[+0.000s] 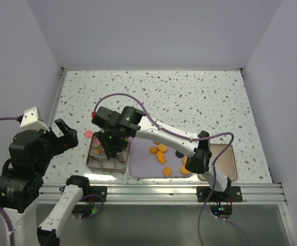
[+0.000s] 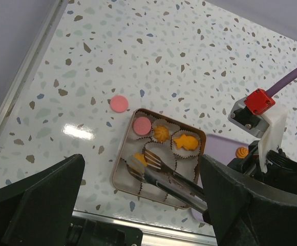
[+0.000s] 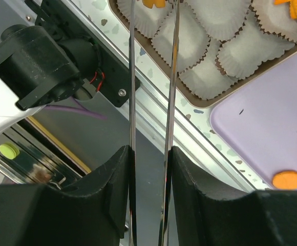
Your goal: Pack the cookies
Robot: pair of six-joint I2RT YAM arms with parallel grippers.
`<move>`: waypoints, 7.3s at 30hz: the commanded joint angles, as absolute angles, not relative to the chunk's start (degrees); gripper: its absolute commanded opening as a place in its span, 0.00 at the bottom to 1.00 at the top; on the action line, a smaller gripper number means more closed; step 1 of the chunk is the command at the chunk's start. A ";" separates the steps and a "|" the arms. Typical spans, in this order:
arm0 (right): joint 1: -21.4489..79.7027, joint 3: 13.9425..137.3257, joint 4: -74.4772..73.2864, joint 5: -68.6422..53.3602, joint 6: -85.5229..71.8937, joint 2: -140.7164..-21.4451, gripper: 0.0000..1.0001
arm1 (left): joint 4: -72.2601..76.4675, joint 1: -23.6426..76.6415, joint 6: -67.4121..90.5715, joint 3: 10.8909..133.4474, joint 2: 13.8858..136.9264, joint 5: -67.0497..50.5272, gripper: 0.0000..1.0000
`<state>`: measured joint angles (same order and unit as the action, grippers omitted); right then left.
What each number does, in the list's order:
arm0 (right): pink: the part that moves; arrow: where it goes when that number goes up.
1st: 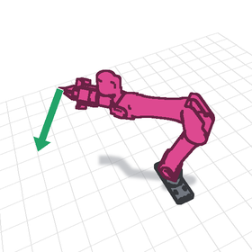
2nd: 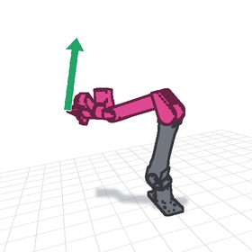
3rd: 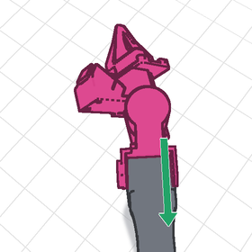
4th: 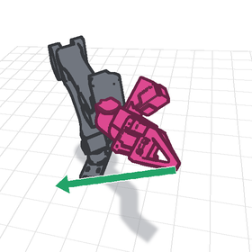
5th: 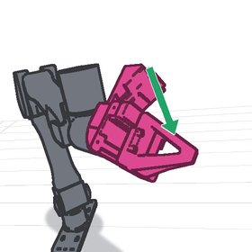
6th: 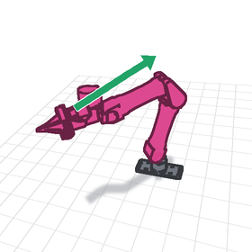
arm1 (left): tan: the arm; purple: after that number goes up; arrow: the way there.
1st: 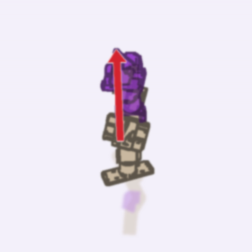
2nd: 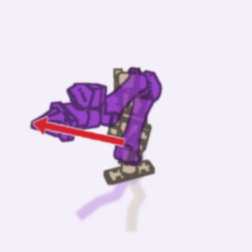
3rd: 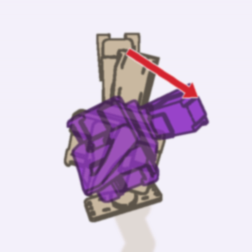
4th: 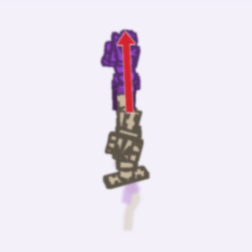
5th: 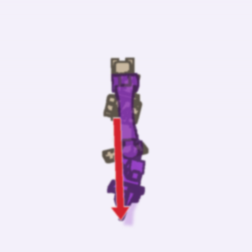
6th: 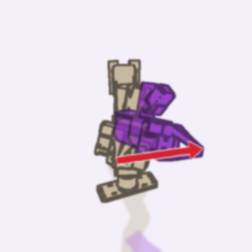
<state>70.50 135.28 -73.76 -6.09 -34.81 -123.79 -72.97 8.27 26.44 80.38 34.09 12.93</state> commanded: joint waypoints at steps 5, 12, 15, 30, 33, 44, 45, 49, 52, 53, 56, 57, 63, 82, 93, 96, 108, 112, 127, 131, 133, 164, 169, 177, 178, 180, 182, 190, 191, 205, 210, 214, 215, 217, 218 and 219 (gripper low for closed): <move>70.32 137.11 -69.26 -7.65 -32.96 -125.07 0.29 | -73.13 8.44 26.89 81.30 34.28 13.45 1.00; 68.91 137.37 -67.85 -7.29 -33.13 -126.47 0.33 | -72.77 8.44 26.54 81.39 34.63 13.27 1.00; 68.38 137.29 -67.33 -6.86 -33.40 -126.74 0.35 | -72.77 8.44 26.19 81.30 34.80 13.53 1.00; 66.80 137.99 -67.06 -7.03 -34.01 -125.69 0.48 | -70.49 8.44 25.66 79.28 35.51 12.75 1.00; 66.71 137.46 -67.50 -5.98 -33.93 -123.06 0.48 | -69.79 8.44 25.66 78.75 35.77 12.48 1.00; 63.55 124.12 -70.92 -0.53 -32.78 -107.15 0.49 | -67.33 8.44 24.79 77.96 37.26 12.31 1.00; 63.37 123.06 -71.54 -0.09 -32.61 -104.62 0.49 | -66.98 8.44 24.79 77.78 37.35 12.04 1.00; 63.02 115.33 -75.14 6.23 -32.69 -97.05 0.49 | -66.10 8.44 25.14 77.43 37.62 10.90 1.00; 62.58 103.76 -76.20 10.53 -33.83 -89.58 0.50 | -65.66 8.44 25.05 77.08 37.62 9.85 1.00; 62.32 101.28 -76.38 11.42 -34.27 -87.73 0.50 | -65.65 8.44 24.96 76.99 37.70 9.58 1.00; 61.35 92.04 -76.29 13.27 -36.38 -80.26 0.52 | -65.83 8.35 24.79 76.90 38.06 8.44 1.00; 60.91 90.02 -76.03 13.18 -37.26 -77.63 0.52 | -65.92 8.44 24.87 76.82 38.32 8.26 1.00; 60.82 81.04 -74.89 11.95 -39.46 -72.86 0.52 | -65.04 8.44 26.19 76.03 38.50 5.37 1.00; 60.82 75.94 -70.93 5.89 -39.29 -74.88 0.51 | -67.24 8.44 26.63 76.29 37.18 4.48 1.00; 60.82 74.44 -69.35 4.22 -38.58 -77.08 0.49 | -68.03 8.44 26.72 76.55 36.74 4.75 1.00; 60.82 74.18 -69.26 4.04 -38.58 -76.91 0.43 | -68.55 8.44 26.72 76.47 36.39 5.18 1.00; 60.82 79.79 -71.45 4.39 -39.11 -76.03 0.29 | -69.96 8.44 27.16 76.38 34.89 5.80 1.00; 60.73 86.12 -69.79 0.20 -37.80 -77.25 0.30 | -69.96 8.44 27.25 76.46 34.98 5.98 1.00; 61.87 109.33 -60.12 -13.88 -35.86 -98.85 0.31 | -70.75 8.44 27.51 79.36 35.86 6.33 1.00; 61.96 112.76 -59.59 -15.73 -35.33 -103.43 0.31 | -71.10 8.44 27.68 80.42 36.12 6.77 1.00; 62.05 113.29 -59.59 -15.82 -34.98 -104.76 0.30 | -71.28 8.44 27.86 80.51 36.12 6.85 1.00; 61.96 119.97 -65.83 -10.02 -28.57 -113.82 0.43 | -66.80 8.44 25.84 78.66 40.08 7.65 1.00; 61.96 121.64 -66.62 -9.84 -28.39 -114.26 0.44 | -65.22 8.35 24.96 79.71 41.92 7.21 1.00; 61.88 127.17 -71.62 -7.91 -28.39 -112.94 0.44 | -63.37 8.44 23.91 81.47 44.91 7.03 1.00; 61.88 127.44 -72.07 -7.56 -28.30 -111.63 0.44 | -63.28 8.44 23.73 81.56 45.35 6.94 1.00; 61.35 126.83 -73.20 -6.34 -28.30 -109.96 0.44 | -63.02 8.44 23.64 82.00 45.79 6.94 1.00; 60.74 125.60 -73.91 -5.28 -28.48 -106.80 0.44 | -62.75 8.52 23.55 82.35 46.32 6.86 1.00; 56.08 111.55 -77.43 3.14 -29.18 -92.21 0.45 | -62.49 9.49 23.29 83.85 47.90 7.47 1.00; 55.73 110.14 -77.87 4.47 -29.27 -89.94 0.46 | -62.40 9.75 23.20 83.85 47.99 7.47 1.00; 55.02 89.83 -82.44 12.21 -32.96 -78.14 0.49 | -62.49 11.34 23.29 82.36 47.29 7.56 1.00; 54.93 84.21 -79.72 9.59 -33.92 -76.46 0.49 | -62.67 11.60 23.20 80.95 46.06 7.65 1.00; 54.93 82.27 -78.49 7.22 -34.80 -76.03 0.49 | -63.02 12.39 22.94 81.03 45.79 8.88 1.00; 55.02 81.22 -77.70 6.69 -34.98 -75.59 0.49 | -63.10 12.57 22.77 80.95 45.70 9.14 1.00; 54.93 80.07 -76.73 5.28 -35.42 -75.06 0.49 | -63.19 13.09 22.85 81.04 45.53 9.75 1.00; 55.02 79.20 -75.86 4.84 -35.51 -74.71 0.49 | -63.28 13.27 22.76 80.86 45.35 10.19 1.00; 54.93 78.84 -75.41 4.31 -35.51 -74.71 0.49 | -63.28 13.45 22.76 80.77 45.26 10.37 1.00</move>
